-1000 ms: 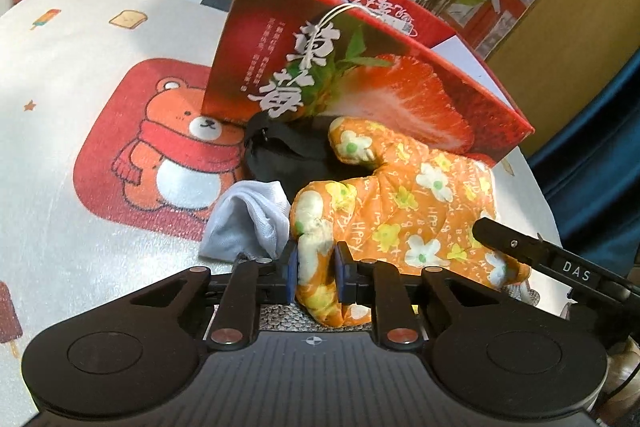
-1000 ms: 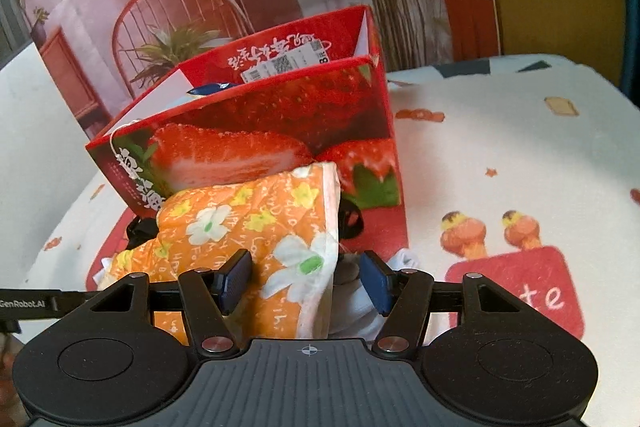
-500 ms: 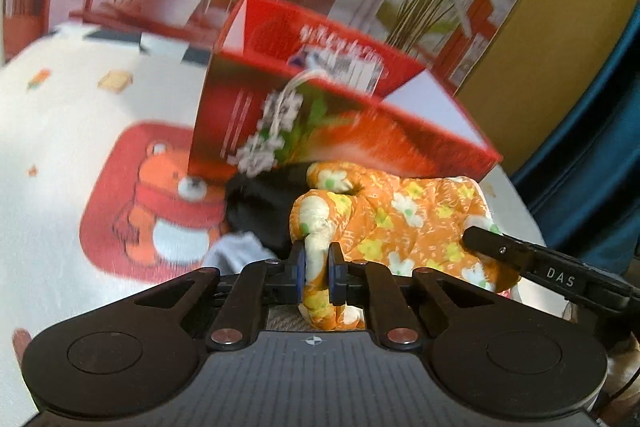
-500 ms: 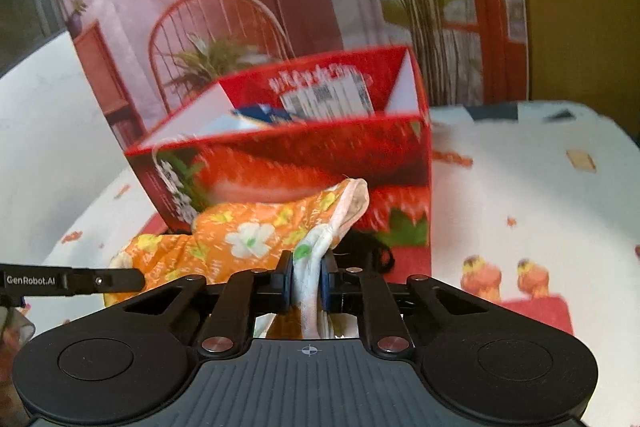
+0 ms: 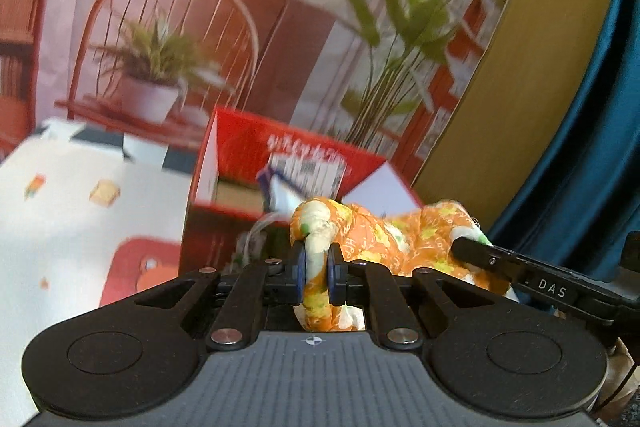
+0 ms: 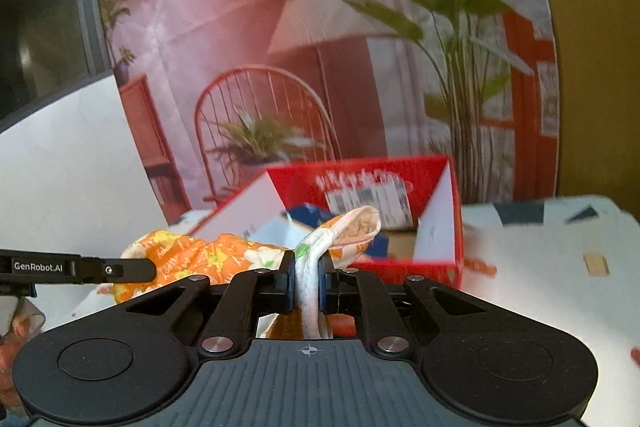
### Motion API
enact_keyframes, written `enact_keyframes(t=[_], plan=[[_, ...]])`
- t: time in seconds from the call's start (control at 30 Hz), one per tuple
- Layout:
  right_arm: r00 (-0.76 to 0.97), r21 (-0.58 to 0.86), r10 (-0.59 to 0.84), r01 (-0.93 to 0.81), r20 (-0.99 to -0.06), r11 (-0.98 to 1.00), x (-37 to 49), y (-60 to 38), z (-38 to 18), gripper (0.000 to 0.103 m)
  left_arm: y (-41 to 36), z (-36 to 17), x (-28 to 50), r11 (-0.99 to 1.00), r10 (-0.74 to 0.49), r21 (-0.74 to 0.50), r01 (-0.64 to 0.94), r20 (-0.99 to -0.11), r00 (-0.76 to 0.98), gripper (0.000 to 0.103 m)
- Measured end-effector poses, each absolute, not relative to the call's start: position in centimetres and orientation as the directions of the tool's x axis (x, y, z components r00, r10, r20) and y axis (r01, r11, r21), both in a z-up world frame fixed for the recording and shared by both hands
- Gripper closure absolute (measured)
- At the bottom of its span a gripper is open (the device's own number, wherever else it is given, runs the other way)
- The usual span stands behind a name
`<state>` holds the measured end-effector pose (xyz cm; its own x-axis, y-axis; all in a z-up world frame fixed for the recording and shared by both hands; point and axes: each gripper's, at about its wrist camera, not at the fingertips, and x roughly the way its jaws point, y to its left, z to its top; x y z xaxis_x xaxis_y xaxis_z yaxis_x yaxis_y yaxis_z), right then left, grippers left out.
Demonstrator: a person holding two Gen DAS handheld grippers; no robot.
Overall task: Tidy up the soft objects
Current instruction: 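Grasp the pad edge with the right gripper while the left gripper carries it over the box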
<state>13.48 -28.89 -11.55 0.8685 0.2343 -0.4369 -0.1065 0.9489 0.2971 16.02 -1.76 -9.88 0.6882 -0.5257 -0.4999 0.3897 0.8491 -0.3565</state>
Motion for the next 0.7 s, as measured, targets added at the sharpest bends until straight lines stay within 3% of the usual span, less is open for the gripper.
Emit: enact_keyframes(t=[0.37, 0.53, 0.7], plan=[[0.901, 0.248, 0.209, -0.118, -0.38, 0.962, 18.4, -30.1, -8.4, 0.094, -4.2, -7.1, 21.0, 0.859, -0.511, -0.288, 0.423, -0.455, 0.729, 0.092], [0.895, 0.196, 0.167, -0.091, -0.413, 0.976, 22.9, -30.2, -9.3, 0.094, -5.8, -7.9, 25.3, 0.884, -0.466, -0.229, 0.408, -0.491, 0.736, 0.092], [0.862, 0.157, 0.143, -0.075, -0.487, 0.985, 26.9, -29.7, -11.5, 0.094, -7.3, -10.2, 28.4, 0.897, -0.427, -0.174, 0.407, -0.582, 0.692, 0.092]])
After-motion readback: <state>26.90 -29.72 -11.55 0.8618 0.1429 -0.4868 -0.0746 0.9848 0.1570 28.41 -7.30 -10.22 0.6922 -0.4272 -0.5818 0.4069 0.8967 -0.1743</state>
